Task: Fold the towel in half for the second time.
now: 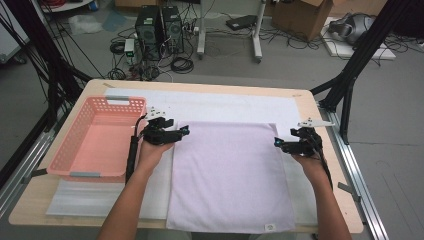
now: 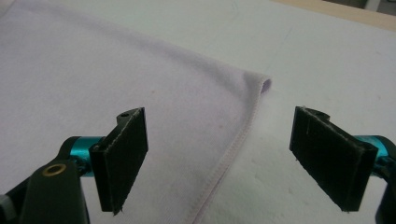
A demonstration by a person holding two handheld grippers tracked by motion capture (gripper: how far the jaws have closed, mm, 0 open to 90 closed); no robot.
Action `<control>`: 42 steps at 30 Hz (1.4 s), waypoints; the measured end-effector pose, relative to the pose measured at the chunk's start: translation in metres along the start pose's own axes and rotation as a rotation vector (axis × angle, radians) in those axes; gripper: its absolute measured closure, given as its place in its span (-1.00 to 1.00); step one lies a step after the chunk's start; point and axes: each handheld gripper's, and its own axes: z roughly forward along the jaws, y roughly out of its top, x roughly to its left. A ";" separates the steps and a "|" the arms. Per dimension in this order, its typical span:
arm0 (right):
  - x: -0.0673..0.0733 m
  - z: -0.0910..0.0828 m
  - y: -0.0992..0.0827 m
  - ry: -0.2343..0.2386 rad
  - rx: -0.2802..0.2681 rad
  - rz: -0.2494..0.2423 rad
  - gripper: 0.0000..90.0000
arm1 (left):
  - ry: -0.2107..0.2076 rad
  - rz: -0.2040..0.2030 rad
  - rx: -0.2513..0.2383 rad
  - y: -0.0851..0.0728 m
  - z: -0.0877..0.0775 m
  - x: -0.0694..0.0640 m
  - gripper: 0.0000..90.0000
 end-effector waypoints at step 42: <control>-0.014 0.028 0.009 -0.064 -0.045 0.096 0.96 | 0.066 -0.047 -0.023 0.003 0.013 0.001 0.93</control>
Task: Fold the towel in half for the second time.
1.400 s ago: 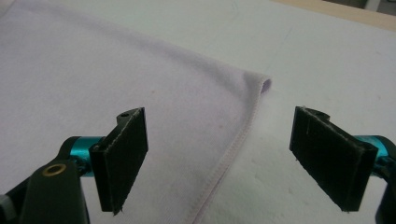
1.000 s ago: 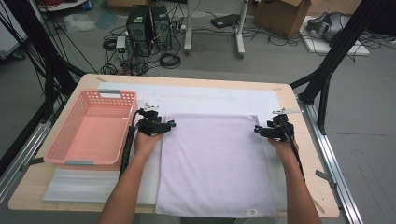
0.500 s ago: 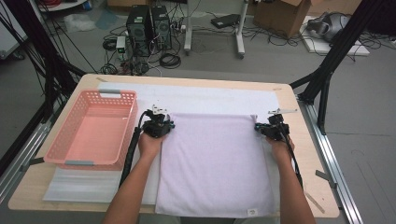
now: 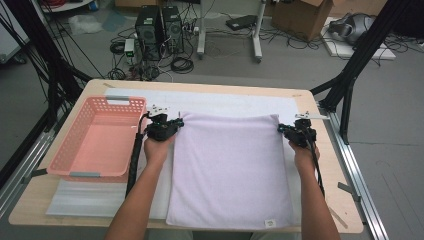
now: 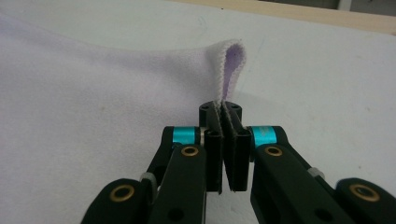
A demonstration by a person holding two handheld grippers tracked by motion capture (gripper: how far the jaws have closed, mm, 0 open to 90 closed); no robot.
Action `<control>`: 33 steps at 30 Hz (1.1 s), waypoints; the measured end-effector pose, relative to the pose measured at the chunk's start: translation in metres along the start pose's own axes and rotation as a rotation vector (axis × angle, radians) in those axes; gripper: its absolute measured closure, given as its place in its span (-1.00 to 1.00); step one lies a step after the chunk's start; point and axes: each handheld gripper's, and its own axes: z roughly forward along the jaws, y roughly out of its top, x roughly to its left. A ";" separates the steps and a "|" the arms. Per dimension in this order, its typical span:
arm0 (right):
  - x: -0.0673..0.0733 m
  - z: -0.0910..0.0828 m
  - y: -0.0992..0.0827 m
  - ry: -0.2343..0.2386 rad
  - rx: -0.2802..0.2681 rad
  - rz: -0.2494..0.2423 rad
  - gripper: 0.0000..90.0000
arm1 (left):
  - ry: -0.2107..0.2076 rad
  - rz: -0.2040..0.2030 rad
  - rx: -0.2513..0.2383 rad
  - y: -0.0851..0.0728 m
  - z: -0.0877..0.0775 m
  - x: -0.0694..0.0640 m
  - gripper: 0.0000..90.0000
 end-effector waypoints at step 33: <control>0.040 -0.081 -0.053 0.129 -0.034 -0.068 0.95 | -0.184 0.099 -0.020 -0.059 -0.088 -0.042 0.92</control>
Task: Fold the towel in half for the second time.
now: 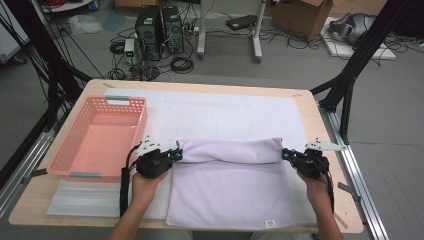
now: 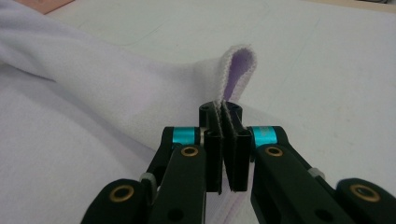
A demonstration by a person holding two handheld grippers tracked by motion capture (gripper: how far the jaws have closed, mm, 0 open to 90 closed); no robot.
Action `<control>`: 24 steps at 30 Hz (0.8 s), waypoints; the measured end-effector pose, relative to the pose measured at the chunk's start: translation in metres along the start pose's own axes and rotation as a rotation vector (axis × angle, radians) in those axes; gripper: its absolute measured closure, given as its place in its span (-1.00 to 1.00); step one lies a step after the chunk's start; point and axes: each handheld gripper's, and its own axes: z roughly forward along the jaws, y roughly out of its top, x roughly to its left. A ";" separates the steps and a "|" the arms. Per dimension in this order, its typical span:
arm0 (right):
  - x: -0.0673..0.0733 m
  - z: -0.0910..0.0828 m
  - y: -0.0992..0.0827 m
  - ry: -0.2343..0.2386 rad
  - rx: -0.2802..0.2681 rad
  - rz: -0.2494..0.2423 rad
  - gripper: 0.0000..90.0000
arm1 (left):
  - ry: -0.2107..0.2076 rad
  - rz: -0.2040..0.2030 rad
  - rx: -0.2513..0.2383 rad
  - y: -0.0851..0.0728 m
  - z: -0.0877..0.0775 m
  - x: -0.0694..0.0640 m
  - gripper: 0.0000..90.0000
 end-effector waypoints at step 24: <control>0.003 0.016 -0.006 -0.043 0.069 0.064 0.74 | -0.025 -0.087 0.121 -0.008 0.020 0.012 0.78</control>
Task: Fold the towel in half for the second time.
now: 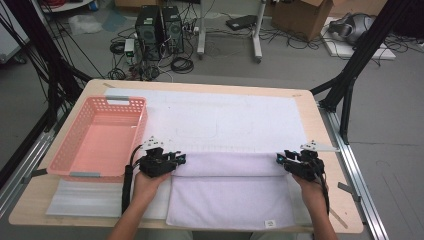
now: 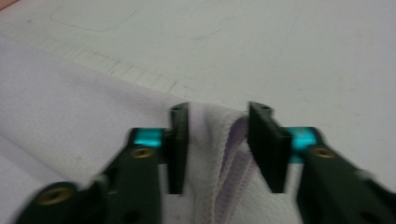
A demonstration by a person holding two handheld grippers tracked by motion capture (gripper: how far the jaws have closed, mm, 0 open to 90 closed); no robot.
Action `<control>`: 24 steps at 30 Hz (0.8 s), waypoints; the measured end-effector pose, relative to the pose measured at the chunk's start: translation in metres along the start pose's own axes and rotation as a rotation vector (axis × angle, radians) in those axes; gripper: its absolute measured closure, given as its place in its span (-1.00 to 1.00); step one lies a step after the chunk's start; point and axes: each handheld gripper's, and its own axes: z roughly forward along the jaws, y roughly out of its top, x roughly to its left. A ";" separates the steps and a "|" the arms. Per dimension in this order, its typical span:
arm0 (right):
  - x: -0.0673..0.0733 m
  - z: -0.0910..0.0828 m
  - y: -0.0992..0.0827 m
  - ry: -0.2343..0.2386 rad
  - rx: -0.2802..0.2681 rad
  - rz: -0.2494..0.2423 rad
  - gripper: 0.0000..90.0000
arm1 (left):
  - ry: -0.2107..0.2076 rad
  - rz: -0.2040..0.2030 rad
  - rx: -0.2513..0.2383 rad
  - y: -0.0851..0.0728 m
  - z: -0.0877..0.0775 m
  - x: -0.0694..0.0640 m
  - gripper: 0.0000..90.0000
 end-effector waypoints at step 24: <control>0.030 -0.066 -0.050 -0.001 0.031 -0.044 0.75 | -0.108 0.041 -0.027 -0.038 -0.051 -0.028 0.55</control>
